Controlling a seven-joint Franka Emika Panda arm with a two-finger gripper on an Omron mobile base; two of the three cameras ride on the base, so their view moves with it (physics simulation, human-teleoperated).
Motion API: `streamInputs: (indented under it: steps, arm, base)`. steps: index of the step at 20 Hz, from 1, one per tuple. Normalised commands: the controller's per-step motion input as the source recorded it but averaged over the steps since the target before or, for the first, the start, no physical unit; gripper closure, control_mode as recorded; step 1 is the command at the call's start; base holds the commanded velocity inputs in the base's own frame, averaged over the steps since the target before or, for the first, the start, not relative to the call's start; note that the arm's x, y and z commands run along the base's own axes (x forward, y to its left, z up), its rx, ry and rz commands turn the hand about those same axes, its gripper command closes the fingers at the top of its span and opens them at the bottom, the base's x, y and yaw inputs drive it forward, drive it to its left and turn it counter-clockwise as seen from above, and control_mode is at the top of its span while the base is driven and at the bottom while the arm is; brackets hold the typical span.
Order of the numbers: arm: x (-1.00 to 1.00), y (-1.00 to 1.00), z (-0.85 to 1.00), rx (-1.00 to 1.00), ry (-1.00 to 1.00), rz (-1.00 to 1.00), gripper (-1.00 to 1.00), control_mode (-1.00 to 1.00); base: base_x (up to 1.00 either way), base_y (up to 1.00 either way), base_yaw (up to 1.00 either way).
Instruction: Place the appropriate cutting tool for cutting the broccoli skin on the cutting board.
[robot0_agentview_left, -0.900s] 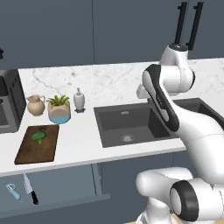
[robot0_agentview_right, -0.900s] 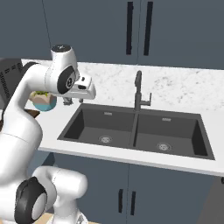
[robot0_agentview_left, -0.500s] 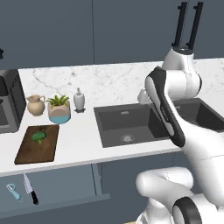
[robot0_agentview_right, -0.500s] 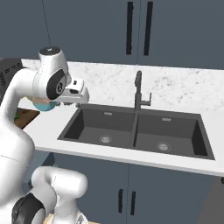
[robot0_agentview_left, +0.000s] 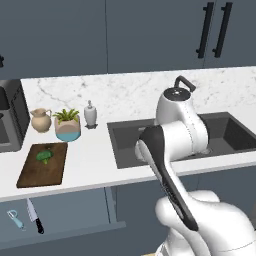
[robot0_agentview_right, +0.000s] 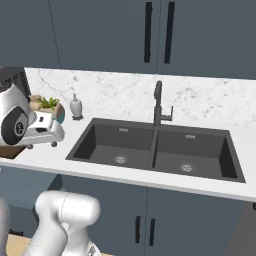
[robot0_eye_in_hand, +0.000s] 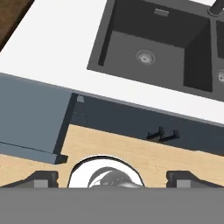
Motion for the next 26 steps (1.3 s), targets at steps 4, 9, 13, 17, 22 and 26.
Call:
streamInputs:
  steps: [4, 9, 13, 17, 22, 26]
  arm:
    - [-0.55, 1.00, -0.39, -0.18, 0.01, 0.08, -1.00, -1.00]
    - [-0.28, 0.97, -0.03, -0.19, 0.00, 0.01, -1.00, -1.00]
    - [-0.14, 0.93, 0.00, -0.18, 0.00, -0.02, -1.00, -1.00]
    - [0.00, 0.99, 0.00, -0.15, 0.00, -0.11, -1.00, -1.00]
    - [0.10, 0.95, -0.08, -0.05, 0.09, -0.14, -1.00, -1.00]
    - [0.05, 0.84, -0.28, 0.00, 0.29, -0.12, -1.00, -1.00]
  base:
    - [0.00, 0.00, 0.00]
    - [0.00, 0.00, 0.00]
    - [0.00, 0.00, 0.00]
    - [0.00, 0.00, 0.00]
    - [0.00, 0.00, 0.00]
    - [0.00, 0.00, 0.00]
